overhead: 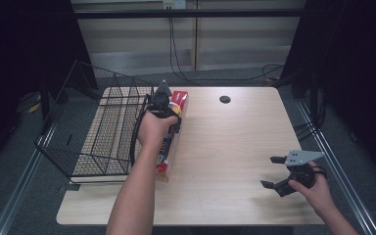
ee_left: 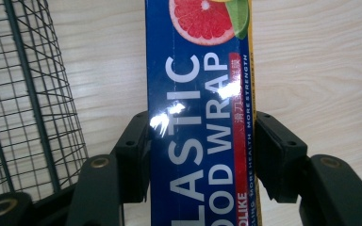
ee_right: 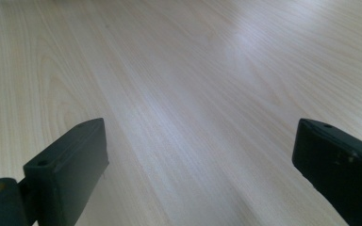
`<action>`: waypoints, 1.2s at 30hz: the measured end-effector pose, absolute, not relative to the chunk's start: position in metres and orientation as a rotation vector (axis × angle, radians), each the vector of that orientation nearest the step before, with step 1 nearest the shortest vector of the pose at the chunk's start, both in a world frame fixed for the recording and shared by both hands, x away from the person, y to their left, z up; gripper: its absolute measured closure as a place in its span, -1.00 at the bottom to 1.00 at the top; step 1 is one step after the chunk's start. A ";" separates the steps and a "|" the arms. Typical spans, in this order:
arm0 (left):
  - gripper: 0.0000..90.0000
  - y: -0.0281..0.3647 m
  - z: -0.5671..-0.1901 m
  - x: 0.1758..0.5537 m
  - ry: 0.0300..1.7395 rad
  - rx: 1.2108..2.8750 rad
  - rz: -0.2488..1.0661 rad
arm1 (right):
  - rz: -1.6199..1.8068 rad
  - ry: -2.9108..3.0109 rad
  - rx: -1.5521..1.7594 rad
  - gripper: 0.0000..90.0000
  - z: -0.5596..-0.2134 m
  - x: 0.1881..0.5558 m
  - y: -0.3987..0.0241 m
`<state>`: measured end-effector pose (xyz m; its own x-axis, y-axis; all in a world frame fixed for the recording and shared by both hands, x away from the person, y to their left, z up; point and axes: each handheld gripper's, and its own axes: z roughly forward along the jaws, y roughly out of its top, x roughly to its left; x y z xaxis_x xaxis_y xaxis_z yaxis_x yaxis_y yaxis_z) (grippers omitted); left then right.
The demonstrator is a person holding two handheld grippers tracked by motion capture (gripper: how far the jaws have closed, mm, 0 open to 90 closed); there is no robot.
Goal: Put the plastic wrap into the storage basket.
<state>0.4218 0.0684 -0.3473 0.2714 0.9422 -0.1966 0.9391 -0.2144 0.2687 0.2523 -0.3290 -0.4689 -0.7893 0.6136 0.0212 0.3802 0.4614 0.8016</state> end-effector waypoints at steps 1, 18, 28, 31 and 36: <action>0.00 0.070 -0.344 0.422 1.719 2.210 0.012 | 1.242 2.442 0.854 -0.92 -0.469 0.252 -0.329; -0.01 0.085 -0.320 0.422 1.747 2.192 0.039 | 1.249 2.441 0.854 -0.92 -0.469 0.252 -0.330; -0.01 0.095 -0.309 0.421 1.754 2.189 0.042 | 1.248 2.447 0.854 -0.92 -0.469 0.253 -0.330; -0.01 0.096 -0.307 0.421 1.764 2.187 0.043 | 1.242 2.446 0.851 -0.92 -0.469 0.253 -0.329; 0.00 0.101 -0.302 0.421 1.770 2.189 0.044 | 1.246 2.440 0.853 -0.92 -0.469 0.252 -0.330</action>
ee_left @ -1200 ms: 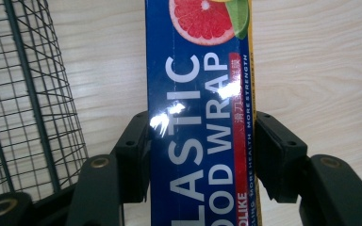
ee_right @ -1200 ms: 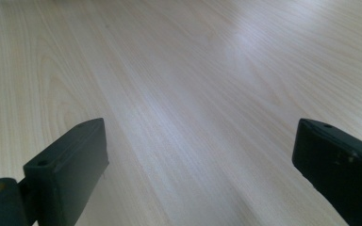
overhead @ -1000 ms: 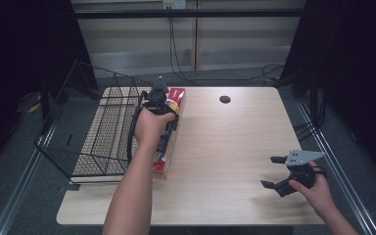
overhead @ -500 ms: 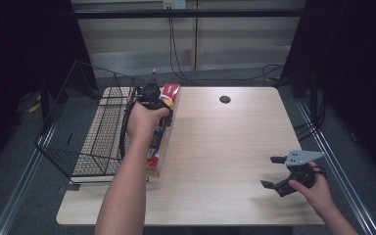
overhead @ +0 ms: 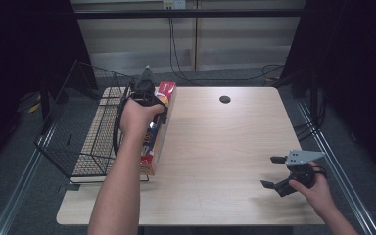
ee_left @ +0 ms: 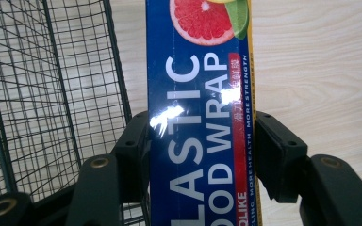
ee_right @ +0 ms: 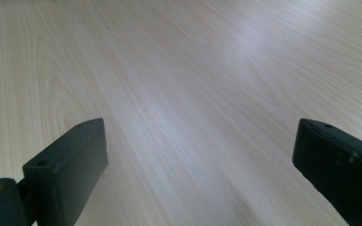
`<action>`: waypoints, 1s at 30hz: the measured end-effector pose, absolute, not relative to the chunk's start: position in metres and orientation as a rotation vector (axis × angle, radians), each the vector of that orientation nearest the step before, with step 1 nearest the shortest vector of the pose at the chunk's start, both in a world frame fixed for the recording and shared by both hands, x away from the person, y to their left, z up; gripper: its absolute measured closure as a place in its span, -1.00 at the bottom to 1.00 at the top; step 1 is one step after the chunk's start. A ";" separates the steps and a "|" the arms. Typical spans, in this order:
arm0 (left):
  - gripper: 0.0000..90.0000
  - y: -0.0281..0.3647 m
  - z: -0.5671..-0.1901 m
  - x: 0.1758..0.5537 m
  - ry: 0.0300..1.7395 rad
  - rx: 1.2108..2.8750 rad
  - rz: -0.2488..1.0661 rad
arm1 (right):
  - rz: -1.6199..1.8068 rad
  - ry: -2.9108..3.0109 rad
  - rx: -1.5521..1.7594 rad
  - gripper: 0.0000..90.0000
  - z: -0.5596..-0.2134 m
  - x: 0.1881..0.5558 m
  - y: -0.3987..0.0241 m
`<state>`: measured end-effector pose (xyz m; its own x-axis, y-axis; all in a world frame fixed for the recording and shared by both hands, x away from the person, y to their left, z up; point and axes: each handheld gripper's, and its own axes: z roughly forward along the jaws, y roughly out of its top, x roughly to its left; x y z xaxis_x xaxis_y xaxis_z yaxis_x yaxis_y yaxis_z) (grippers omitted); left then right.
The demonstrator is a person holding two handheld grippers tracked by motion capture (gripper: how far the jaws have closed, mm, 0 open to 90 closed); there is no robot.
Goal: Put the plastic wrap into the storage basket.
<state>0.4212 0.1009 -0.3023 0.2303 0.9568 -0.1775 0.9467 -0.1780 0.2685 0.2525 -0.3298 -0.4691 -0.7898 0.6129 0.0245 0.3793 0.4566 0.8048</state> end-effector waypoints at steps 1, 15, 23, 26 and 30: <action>-0.01 0.102 -0.301 0.421 1.770 2.191 0.043 | 1.244 2.438 0.856 -0.92 -0.469 0.252 -0.330; -0.01 0.117 -0.289 0.419 1.790 2.170 0.061 | 1.241 2.439 0.856 -0.92 -0.469 0.252 -0.330; -0.01 0.128 -0.281 0.417 1.806 2.154 0.055 | 1.236 2.441 0.854 -0.92 -0.469 0.252 -0.329; -0.01 0.130 -0.279 0.416 1.810 2.156 0.056 | 1.233 2.434 0.857 -0.92 -0.468 0.252 -0.330; -0.01 0.133 -0.276 0.416 1.816 2.155 0.072 | 1.233 2.433 0.858 -0.92 -0.468 0.251 -0.330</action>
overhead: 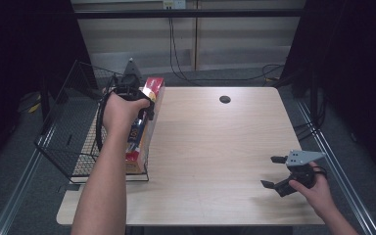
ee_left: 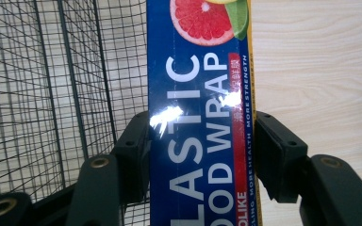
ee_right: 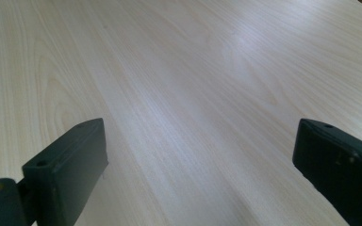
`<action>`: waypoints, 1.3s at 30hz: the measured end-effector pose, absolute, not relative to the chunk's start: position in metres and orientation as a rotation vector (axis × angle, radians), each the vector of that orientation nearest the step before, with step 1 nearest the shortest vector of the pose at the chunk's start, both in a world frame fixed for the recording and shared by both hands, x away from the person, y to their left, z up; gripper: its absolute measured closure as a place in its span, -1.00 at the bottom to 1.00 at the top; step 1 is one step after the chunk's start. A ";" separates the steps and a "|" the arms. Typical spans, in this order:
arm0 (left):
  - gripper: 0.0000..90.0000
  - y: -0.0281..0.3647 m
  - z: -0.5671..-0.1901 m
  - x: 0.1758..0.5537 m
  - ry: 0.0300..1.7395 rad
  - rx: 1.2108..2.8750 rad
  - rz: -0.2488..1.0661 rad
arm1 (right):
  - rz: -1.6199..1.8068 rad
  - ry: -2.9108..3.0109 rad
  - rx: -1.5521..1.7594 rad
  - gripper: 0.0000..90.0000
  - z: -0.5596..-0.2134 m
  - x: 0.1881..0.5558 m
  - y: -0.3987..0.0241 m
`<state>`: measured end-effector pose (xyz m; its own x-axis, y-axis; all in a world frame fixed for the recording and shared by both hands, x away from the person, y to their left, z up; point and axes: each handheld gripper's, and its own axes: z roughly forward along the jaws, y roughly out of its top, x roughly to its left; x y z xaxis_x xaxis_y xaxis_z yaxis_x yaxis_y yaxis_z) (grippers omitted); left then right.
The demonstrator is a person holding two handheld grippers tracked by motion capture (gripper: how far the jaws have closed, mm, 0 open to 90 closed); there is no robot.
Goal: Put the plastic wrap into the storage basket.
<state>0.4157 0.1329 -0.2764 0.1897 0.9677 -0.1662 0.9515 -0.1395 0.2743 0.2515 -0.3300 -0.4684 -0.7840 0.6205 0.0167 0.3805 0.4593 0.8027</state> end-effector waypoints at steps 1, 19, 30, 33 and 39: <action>-0.01 0.134 -0.274 0.415 1.820 2.151 0.072 | 1.237 2.435 0.854 -0.92 -0.468 0.252 -0.330; -0.01 0.147 -0.264 0.414 1.843 2.149 0.067 | 1.234 2.439 0.855 -0.92 -0.469 0.251 -0.330; 0.00 0.159 -0.262 0.413 1.864 2.141 0.067 | 1.232 2.438 0.852 -0.92 -0.469 0.252 -0.329; 0.00 0.161 -0.259 0.412 1.869 2.129 0.071 | 1.232 2.438 0.853 -0.92 -0.469 0.252 -0.329; 0.00 0.165 -0.253 0.412 1.874 2.124 0.081 | 1.233 2.438 0.853 -0.92 -0.469 0.252 -0.329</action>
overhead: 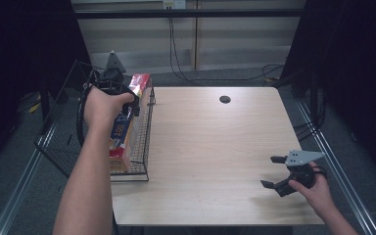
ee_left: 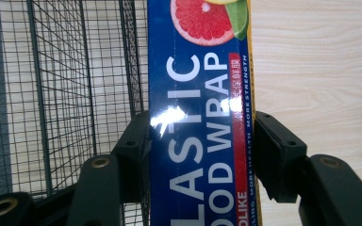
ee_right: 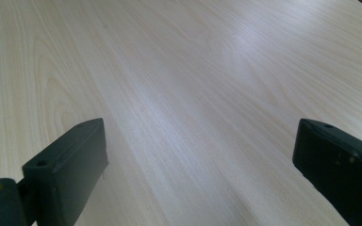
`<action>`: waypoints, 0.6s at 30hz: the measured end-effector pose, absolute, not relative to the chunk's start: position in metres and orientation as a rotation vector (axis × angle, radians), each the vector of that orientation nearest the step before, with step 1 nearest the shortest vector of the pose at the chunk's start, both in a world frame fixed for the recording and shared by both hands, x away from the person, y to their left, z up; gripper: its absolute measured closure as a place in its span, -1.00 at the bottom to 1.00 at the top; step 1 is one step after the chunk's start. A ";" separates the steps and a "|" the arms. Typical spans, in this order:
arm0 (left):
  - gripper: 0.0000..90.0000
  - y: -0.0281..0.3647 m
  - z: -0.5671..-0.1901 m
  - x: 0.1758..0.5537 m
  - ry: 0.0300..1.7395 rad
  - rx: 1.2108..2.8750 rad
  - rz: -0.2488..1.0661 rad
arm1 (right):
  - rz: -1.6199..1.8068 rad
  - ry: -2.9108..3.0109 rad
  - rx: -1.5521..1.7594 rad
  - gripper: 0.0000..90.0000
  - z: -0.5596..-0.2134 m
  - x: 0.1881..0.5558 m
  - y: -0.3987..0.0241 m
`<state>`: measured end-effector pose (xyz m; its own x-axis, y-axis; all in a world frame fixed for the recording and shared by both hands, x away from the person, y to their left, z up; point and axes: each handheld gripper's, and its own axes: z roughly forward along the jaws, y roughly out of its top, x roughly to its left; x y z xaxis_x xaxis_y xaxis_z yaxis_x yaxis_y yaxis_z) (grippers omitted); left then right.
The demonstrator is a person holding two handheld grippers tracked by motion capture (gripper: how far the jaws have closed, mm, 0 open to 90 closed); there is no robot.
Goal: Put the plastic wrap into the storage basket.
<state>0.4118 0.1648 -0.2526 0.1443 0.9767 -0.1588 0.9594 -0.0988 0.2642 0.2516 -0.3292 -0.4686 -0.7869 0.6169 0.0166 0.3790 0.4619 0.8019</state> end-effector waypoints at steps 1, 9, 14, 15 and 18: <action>0.00 0.165 -0.252 0.412 1.881 2.114 0.085 | 1.234 2.438 0.853 -0.92 -0.469 0.252 -0.329; 0.00 0.173 -0.249 0.412 1.874 2.115 0.097 | 1.236 2.437 0.851 -0.92 -0.469 0.252 -0.329; 0.00 0.176 -0.247 0.411 1.893 2.094 0.087 | 1.235 2.437 0.852 -0.92 -0.469 0.252 -0.329; 0.00 0.178 -0.247 0.412 1.888 2.103 0.099 | 1.230 2.436 0.854 -0.92 -0.469 0.252 -0.329; 0.00 0.181 -0.247 0.411 1.900 2.090 0.099 | 1.230 2.436 0.855 -0.92 -0.469 0.252 -0.329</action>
